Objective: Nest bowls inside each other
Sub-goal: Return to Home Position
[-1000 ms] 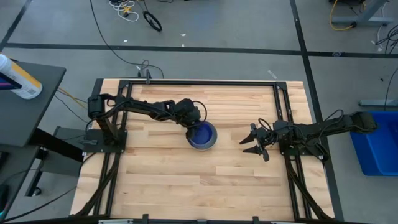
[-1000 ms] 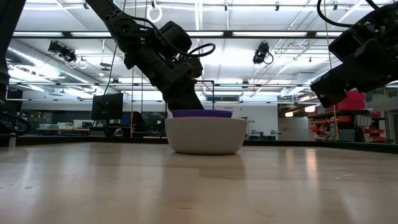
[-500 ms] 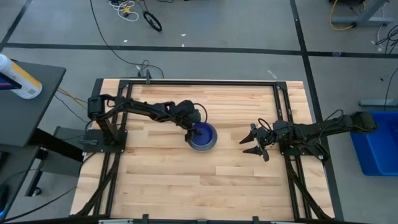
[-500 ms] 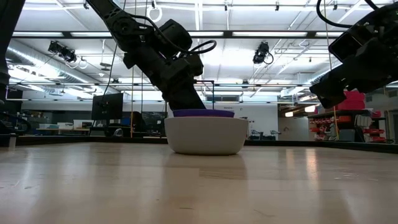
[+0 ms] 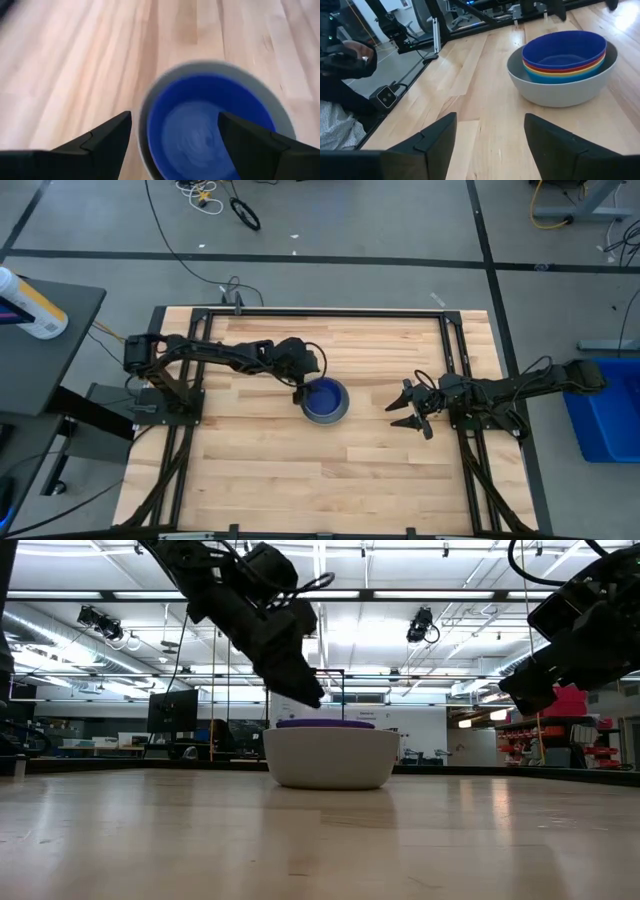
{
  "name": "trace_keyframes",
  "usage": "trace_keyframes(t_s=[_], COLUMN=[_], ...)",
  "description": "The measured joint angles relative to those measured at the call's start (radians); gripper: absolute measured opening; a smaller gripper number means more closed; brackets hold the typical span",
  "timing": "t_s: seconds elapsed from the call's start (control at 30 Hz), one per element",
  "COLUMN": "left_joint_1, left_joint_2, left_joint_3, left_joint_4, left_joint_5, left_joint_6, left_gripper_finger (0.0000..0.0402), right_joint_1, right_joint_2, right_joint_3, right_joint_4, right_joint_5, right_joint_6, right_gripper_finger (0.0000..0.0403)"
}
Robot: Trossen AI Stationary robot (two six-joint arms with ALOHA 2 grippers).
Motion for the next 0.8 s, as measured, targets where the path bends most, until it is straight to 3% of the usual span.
trace_keyframes(t_s=[0.4,0.53,0.8], left_joint_1=[-0.003,-0.011,-0.084], left_joint_2=[-0.010,-0.024,-0.124], left_joint_3=[0.001,0.000,0.000], left_joint_4=[-0.016,-0.094,-0.125], left_joint_5=[-0.090,-0.123,-0.211], left_joint_6=[-0.003,-0.023,0.034], left_gripper_finger=[0.0307,0.0307,0.0307], right_joint_1=[0.000,0.000,0.000], right_joint_2=[0.000,0.000,0.001], right_joint_3=[0.000,0.000,0.000], right_joint_4=[0.007,-0.001,0.007], right_joint_5=[0.000,0.001,0.095], right_joint_6=[-0.002,-0.006,-0.031], right_gripper_finger=[0.0247,0.0252,0.0235])
